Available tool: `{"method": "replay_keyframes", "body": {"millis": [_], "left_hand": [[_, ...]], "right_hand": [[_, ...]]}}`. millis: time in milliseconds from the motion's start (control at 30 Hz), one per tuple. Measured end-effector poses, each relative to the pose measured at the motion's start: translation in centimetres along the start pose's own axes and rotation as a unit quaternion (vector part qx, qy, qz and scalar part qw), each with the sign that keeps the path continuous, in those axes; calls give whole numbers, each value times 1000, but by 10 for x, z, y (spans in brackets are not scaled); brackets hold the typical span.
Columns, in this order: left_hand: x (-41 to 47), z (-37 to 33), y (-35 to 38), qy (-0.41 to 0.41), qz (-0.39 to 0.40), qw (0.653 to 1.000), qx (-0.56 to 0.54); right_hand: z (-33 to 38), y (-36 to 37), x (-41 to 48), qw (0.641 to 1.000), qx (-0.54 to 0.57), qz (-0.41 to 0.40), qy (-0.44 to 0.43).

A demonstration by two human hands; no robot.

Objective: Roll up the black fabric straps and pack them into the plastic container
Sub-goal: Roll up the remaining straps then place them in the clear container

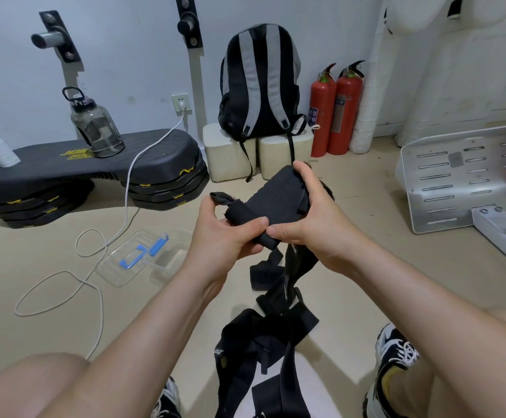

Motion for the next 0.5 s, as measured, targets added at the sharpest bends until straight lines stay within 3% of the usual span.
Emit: {"method": "replay_keyframes", "body": {"millis": [133, 267, 367, 434, 500], "left_hand": [[2, 5, 2, -50, 46, 998, -5], [3, -4, 13, -51, 247, 967, -18], [-1, -7, 24, -28, 340, 939, -49], [-2, -8, 32, -10, 360, 931, -56], [3, -7, 32, 8, 333, 942, -45]], "right_hand": [[2, 2, 0, 999, 39, 32, 9], [4, 2, -2, 990, 121, 73, 26], [5, 9, -6, 977, 169, 125, 39], [3, 12, -8, 969, 201, 139, 45], [0, 12, -8, 965, 220, 135, 46]]}}
Point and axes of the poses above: each hand's wrist, its own x-axis towards the middle knuckle, its own y-axis out of the palm, z = x × y, the point moved 9 cm from there along x, towards the middle knuckle, and after that the axes turned 14 degrees about z, right-handed, at the moved point
